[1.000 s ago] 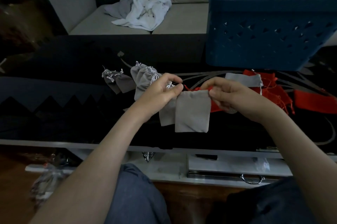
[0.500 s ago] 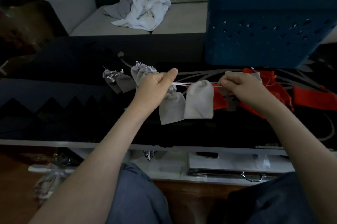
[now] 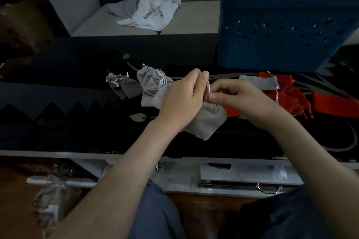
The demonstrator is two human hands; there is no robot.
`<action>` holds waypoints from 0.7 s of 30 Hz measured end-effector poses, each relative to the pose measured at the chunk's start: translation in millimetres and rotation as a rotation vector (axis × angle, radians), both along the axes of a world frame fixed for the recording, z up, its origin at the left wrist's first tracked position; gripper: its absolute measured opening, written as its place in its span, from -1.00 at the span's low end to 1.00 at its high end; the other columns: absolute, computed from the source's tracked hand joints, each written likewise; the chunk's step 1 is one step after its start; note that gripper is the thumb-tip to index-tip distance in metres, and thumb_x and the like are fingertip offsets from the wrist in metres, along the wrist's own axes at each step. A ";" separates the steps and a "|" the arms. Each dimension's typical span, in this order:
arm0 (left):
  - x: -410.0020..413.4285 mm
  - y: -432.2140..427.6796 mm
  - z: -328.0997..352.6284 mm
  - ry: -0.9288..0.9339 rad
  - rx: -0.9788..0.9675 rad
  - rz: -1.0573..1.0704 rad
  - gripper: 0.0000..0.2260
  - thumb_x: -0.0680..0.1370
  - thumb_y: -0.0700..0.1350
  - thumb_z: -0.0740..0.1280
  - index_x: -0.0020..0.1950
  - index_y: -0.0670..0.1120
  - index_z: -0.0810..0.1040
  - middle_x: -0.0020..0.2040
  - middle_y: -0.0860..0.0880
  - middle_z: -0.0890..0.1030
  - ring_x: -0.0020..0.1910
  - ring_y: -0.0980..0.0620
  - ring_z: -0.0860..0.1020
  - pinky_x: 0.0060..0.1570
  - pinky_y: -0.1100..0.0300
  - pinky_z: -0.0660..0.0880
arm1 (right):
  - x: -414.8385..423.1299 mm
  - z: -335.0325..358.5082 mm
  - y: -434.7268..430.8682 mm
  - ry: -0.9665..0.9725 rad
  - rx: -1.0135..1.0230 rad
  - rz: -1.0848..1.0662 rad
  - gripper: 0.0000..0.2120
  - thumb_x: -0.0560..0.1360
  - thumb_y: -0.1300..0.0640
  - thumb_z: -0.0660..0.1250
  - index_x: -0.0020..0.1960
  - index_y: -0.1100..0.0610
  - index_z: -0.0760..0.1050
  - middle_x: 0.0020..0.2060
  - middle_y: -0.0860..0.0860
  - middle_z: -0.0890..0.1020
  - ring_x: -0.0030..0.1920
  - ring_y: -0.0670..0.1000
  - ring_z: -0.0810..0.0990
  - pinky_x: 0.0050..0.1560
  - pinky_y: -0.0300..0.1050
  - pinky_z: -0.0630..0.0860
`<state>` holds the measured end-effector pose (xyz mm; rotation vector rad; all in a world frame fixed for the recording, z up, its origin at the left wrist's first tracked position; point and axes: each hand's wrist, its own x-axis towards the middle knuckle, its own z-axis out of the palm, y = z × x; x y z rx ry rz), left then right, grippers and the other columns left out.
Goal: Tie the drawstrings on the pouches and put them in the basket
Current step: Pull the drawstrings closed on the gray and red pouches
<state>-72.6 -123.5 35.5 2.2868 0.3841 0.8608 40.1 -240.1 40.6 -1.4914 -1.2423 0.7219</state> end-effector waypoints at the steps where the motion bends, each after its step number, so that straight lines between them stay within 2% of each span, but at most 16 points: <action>1: 0.8 0.2 -0.4 -0.015 -0.022 0.017 -0.72 0.65 0.00 0.12 -0.26 0.05 0.32 -0.42 0.08 0.40 -0.39 0.15 0.43 -0.29 0.16 0.38 | -0.5 0.3 0.5 0.064 0.030 0.018 -0.82 0.44 0.11 0.35 -0.10 0.24 0.57 -0.19 0.08 0.62 -0.13 -0.05 0.57 -0.06 -0.24 0.49; 4: 2.6 0.0 -1.8 -0.057 -0.069 0.034 -0.83 0.64 -0.03 0.16 -0.11 -0.06 0.39 -0.32 0.06 0.50 -0.32 0.15 0.49 -0.27 0.19 0.43 | -3.1 2.6 2.0 0.140 0.097 -0.017 -0.86 0.44 0.10 0.37 -0.13 0.19 0.56 -0.22 0.05 0.60 -0.15 -0.06 0.57 -0.08 -0.27 0.50; 7: 3.8 -2.5 -3.6 -0.045 -0.039 -0.008 -0.84 0.64 -0.15 0.18 -0.14 -0.08 0.44 -0.31 0.10 0.45 -0.30 0.19 0.45 -0.27 0.37 0.35 | -4.8 2.3 3.8 0.068 0.156 -0.170 -0.96 0.47 0.21 0.34 -0.13 0.20 0.53 -0.25 0.01 0.58 -0.18 -0.09 0.53 -0.10 -0.27 0.47; 9: 4.9 -4.3 -5.0 -0.024 -0.016 -0.006 -0.82 0.63 -0.19 0.20 -0.12 -0.16 0.54 -0.27 0.07 0.44 -0.27 0.19 0.44 -0.24 0.41 0.33 | -4.6 1.5 4.2 0.022 0.167 -0.240 -0.98 0.49 0.26 0.34 -0.13 0.20 0.53 -0.25 0.00 0.58 -0.18 -0.06 0.53 -0.09 -0.21 0.46; 13: 3.4 -5.3 -3.7 0.003 -0.078 -0.046 -0.79 0.62 -0.23 0.18 -0.09 -0.26 0.57 -0.14 -0.09 0.51 -0.16 0.06 0.48 -0.16 0.33 0.34 | -4.5 -1.2 5.1 -0.008 0.161 -0.319 -0.93 0.47 0.23 0.38 -0.14 0.16 0.49 -0.26 0.02 0.55 -0.22 0.01 0.47 -0.14 -0.12 0.43; 17: 0.4 -8.9 -1.3 0.025 -0.114 -0.118 -0.79 0.61 -0.18 0.21 -0.02 -0.24 0.61 -0.08 -0.05 0.52 -0.08 0.10 0.51 -0.06 0.30 0.40 | -2.4 -2.0 4.5 -0.076 0.164 -0.327 -0.89 0.48 0.23 0.39 -0.04 0.08 0.51 -0.28 0.00 0.53 -0.27 -0.02 0.44 -0.18 -0.15 0.42; 21: 4.0 -8.9 -0.6 0.108 -0.183 -0.109 -0.84 0.56 -0.11 0.34 -0.09 -0.20 0.61 -0.15 0.02 0.49 -0.12 0.06 0.51 -0.04 0.16 0.42 | -2.1 -0.7 4.3 -0.137 0.157 -0.318 -0.88 0.48 0.29 0.35 -0.14 0.09 0.52 -0.23 -0.02 0.57 -0.21 -0.10 0.50 -0.12 -0.26 0.44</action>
